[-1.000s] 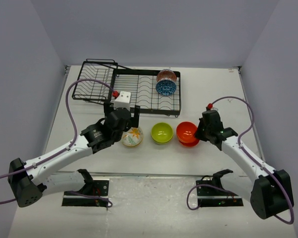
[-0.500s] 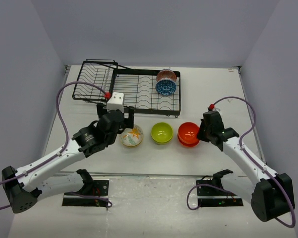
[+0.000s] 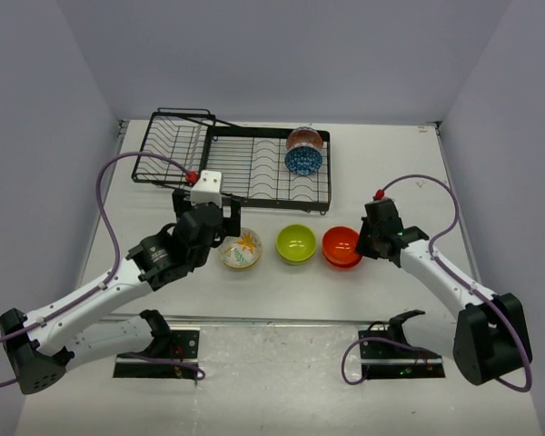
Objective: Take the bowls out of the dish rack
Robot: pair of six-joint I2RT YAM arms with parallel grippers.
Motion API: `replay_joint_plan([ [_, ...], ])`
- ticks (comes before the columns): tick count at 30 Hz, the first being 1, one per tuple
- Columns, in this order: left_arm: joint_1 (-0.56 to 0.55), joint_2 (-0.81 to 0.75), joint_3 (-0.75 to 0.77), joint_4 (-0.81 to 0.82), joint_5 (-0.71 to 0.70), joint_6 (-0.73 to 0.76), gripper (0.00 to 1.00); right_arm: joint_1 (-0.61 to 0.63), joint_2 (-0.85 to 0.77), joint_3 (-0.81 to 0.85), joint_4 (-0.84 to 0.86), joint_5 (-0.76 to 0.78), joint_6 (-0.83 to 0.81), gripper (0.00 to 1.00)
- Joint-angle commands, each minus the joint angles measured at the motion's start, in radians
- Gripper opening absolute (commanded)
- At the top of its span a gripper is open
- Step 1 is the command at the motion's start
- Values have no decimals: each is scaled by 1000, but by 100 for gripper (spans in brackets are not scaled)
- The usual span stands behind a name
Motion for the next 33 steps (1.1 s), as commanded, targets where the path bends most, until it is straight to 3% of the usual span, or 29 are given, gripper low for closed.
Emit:
replay_joint_plan([
  [1,5,24,-11,12,-29,-11,100,3,23,75,73,-39,1,7],
  [16,5,-8,2,-6,6,-18,100,5,-43,49,23,-17,-20,8],
  [33,5,-33,-7,-14,32,-15,100,5,8,40,41,-20,-40,15],
])
